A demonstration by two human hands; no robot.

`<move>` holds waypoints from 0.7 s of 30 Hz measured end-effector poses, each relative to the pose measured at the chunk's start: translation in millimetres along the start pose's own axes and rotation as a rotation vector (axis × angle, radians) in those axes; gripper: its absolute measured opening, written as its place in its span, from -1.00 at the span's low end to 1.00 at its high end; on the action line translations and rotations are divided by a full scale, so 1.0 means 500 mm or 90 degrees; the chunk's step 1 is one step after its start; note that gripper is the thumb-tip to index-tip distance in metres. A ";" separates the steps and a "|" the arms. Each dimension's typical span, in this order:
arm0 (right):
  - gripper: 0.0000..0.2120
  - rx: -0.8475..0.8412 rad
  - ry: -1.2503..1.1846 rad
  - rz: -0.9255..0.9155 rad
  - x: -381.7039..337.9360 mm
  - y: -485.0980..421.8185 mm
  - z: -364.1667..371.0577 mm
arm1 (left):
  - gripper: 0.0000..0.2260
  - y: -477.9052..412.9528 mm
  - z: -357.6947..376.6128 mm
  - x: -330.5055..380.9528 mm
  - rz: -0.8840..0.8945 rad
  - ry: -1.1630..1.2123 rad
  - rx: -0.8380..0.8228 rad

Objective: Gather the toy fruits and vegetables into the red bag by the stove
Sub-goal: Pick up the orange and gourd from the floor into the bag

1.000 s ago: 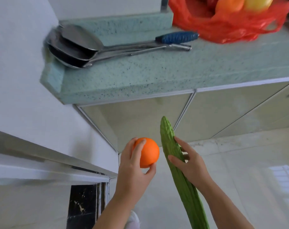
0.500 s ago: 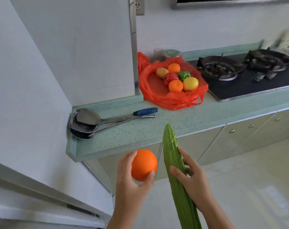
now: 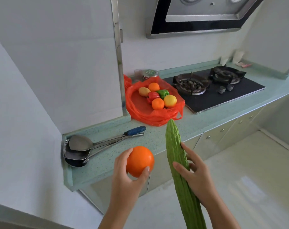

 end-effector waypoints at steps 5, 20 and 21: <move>-0.45 0.012 -0.019 0.001 -0.036 0.004 -0.003 | -0.45 -0.032 0.003 0.006 -0.021 0.053 -0.018; -0.47 0.041 -0.079 -0.031 -0.066 -0.161 -0.188 | -0.46 -0.155 0.220 0.043 -0.031 0.088 -0.040; -0.47 0.038 -0.073 -0.032 -0.070 -0.185 -0.205 | -0.45 -0.168 0.241 0.050 -0.029 0.083 -0.042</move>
Point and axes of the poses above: each hand's wrist, its own y-axis away from the middle knuckle, its own z-axis out of the palm, x = y × z, the point moved 6 cm from there along -y, towards the middle knuckle, and after that the axes turned 11 degrees about z, right-handed, at the moved point
